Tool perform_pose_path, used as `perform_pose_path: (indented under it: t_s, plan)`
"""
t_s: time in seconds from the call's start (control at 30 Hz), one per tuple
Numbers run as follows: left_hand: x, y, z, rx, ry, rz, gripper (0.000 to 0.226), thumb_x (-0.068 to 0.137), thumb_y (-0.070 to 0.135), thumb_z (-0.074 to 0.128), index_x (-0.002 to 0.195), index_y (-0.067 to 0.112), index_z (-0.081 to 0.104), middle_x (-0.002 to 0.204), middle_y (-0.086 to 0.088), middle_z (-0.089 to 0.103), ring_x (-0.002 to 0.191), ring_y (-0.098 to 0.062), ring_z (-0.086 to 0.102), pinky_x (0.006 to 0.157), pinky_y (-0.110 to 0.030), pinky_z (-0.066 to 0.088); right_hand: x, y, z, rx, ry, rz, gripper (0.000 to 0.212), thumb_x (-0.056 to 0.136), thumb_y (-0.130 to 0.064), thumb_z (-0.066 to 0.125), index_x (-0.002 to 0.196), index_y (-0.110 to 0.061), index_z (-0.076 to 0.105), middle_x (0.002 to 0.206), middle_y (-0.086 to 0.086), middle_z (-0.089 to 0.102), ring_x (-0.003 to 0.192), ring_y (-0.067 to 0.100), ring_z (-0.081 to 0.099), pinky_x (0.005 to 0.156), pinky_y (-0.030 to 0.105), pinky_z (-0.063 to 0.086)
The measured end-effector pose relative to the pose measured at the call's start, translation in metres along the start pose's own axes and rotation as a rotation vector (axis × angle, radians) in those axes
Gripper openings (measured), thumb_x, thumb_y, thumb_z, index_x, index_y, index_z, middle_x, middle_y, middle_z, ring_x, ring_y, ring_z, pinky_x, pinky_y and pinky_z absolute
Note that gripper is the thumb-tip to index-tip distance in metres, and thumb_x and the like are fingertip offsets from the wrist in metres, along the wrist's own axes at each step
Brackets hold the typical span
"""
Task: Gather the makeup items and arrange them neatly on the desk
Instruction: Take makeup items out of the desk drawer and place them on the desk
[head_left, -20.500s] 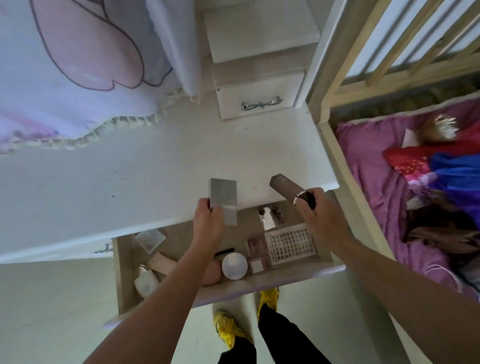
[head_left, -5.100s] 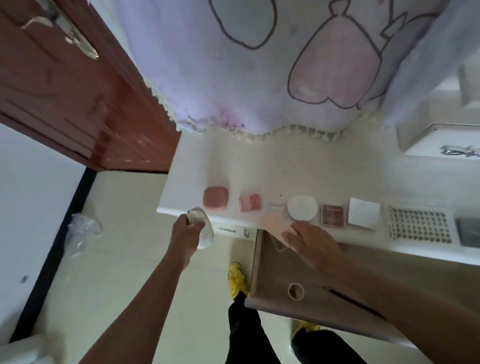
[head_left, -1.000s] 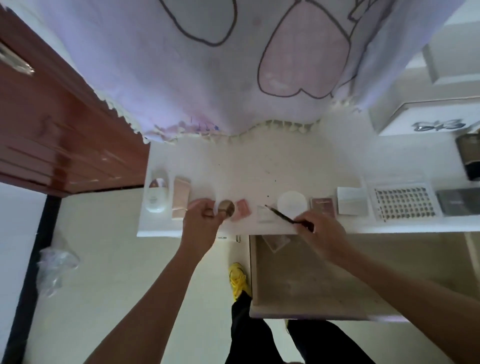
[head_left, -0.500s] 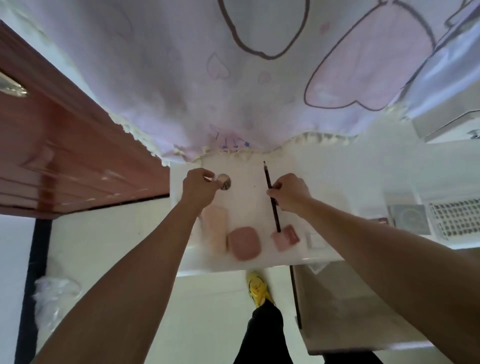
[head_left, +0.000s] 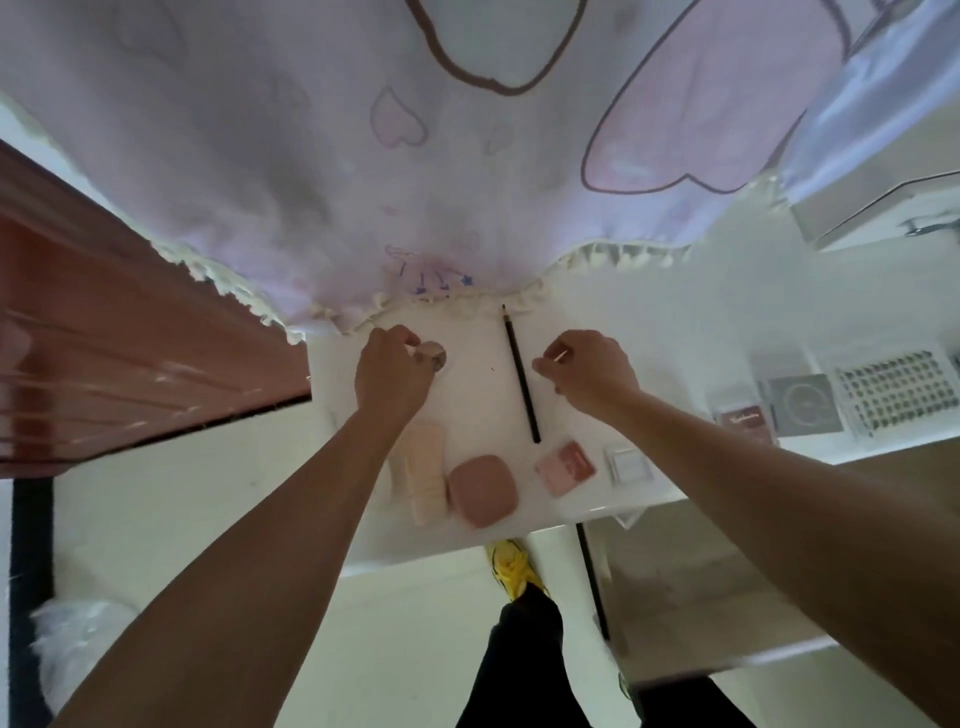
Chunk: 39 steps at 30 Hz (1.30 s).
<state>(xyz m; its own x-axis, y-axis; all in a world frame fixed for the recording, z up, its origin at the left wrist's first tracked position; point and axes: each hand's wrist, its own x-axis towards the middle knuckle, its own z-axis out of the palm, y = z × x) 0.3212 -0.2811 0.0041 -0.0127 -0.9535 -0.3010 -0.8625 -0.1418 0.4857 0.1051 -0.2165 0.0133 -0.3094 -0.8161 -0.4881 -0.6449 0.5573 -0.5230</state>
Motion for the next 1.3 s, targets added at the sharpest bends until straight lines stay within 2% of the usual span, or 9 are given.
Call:
perform_pose_path:
  t_s: [0.17, 0.3, 0.47, 0.53, 0.6, 0.73, 0.83, 0.97, 1.3]
  plan:
    - [-0.084, 0.06, 0.024, -0.067, -0.1, 0.216, 0.021, 0.086, 0.02, 0.063, 0.106, 0.016, 0.066, 0.091, 0.001, 0.064, 0.088, -0.019, 0.062, 0.08, -0.03, 0.046, -0.057, 0.061, -0.038, 0.088, 0.116, -0.042, 0.016, 0.087, -0.044, 0.063, 0.083, -0.029, 0.066, 0.077, -0.007, 0.07, 0.077, 0.018, 0.068, 0.078, 0.039, 0.055]
    - [-0.164, 0.09, 0.074, -0.098, -0.27, 0.271, 0.016, 0.089, 0.024, 0.061, 0.104, 0.018, 0.065, 0.09, 0.003, 0.065, 0.083, -0.015, 0.061, 0.08, -0.032, 0.05, -0.105, 0.134, -0.061, 0.087, 0.161, -0.074, 0.018, 0.088, -0.036, 0.067, 0.086, -0.018, 0.071, 0.073, -0.007, 0.068, 0.069, 0.012, 0.065, 0.068, 0.03, 0.049]
    - [-0.248, 0.098, 0.155, -0.118, -0.386, -0.025, 0.018, 0.088, 0.026, 0.059, 0.101, 0.017, 0.066, 0.097, -0.001, 0.069, 0.093, -0.022, 0.064, 0.076, -0.03, 0.049, -0.149, 0.252, -0.066, 0.033, 0.092, 0.095, 0.013, 0.088, -0.035, 0.066, 0.088, -0.022, 0.069, 0.08, -0.005, 0.069, 0.077, 0.014, 0.066, 0.067, 0.027, 0.043]
    - [-0.278, 0.094, 0.183, -0.035, -0.416, -0.092, 0.024, 0.09, 0.028, 0.057, 0.108, 0.013, 0.062, 0.11, -0.005, 0.065, 0.101, -0.024, 0.061, 0.074, -0.028, 0.044, -0.164, 0.297, -0.069, -0.105, 0.005, 0.16, 0.024, 0.086, -0.041, 0.065, 0.1, -0.023, 0.069, 0.097, -0.001, 0.071, 0.096, 0.022, 0.067, 0.083, 0.033, 0.048]
    - [-0.306, 0.093, 0.21, 0.18, -0.538, 0.046, 0.031, 0.091, 0.027, 0.055, 0.119, 0.014, 0.059, 0.124, -0.005, 0.058, 0.113, -0.024, 0.056, 0.08, -0.03, 0.044, -0.177, 0.34, -0.074, -0.387, -0.189, 0.095, 0.046, 0.084, -0.05, 0.066, 0.12, -0.022, 0.064, 0.12, 0.003, 0.066, 0.114, 0.024, 0.059, 0.099, 0.035, 0.042]
    - [-0.345, 0.086, 0.258, 0.401, -0.741, 0.09, 0.058, 0.083, 0.044, 0.063, 0.134, 0.025, 0.044, 0.135, -0.001, 0.046, 0.126, -0.025, 0.047, 0.098, -0.04, 0.044, -0.187, 0.399, -0.076, -0.568, -0.498, -0.053, 0.075, 0.073, -0.068, 0.066, 0.135, -0.029, 0.051, 0.138, -0.005, 0.054, 0.128, 0.019, 0.048, 0.107, 0.035, 0.031]
    - [-0.357, 0.078, 0.278, 0.56, -0.669, 0.124, 0.041, 0.09, 0.026, 0.055, 0.129, 0.02, 0.046, 0.127, -0.004, 0.053, 0.119, -0.028, 0.053, 0.093, -0.038, 0.043, -0.177, 0.423, -0.069, -0.758, -0.495, -0.176, 0.057, 0.08, -0.053, 0.064, 0.131, -0.03, 0.05, 0.133, -0.006, 0.055, 0.123, 0.022, 0.051, 0.103, 0.036, 0.034]
    - [-0.361, 0.073, 0.289, 0.536, -0.448, 0.141, 0.024, 0.092, 0.006, 0.039, 0.108, 0.014, 0.056, 0.109, -0.007, 0.064, 0.102, -0.03, 0.061, 0.076, -0.034, 0.042, -0.162, 0.446, -0.055, -0.932, -0.27, -0.273, 0.018, 0.092, -0.03, 0.052, 0.107, -0.027, 0.061, 0.109, -0.007, 0.066, 0.101, 0.02, 0.064, 0.082, 0.03, 0.046]
    - [-0.367, 0.072, 0.293, 0.566, -0.467, 0.129, 0.021, 0.092, 0.007, 0.042, 0.104, 0.013, 0.058, 0.106, -0.008, 0.065, 0.099, -0.03, 0.062, 0.074, -0.034, 0.042, -0.164, 0.455, -0.05, -0.942, -0.246, -0.326, 0.011, 0.091, -0.024, 0.055, 0.099, -0.026, 0.062, 0.093, -0.007, 0.068, 0.086, 0.019, 0.067, 0.068, 0.027, 0.044]
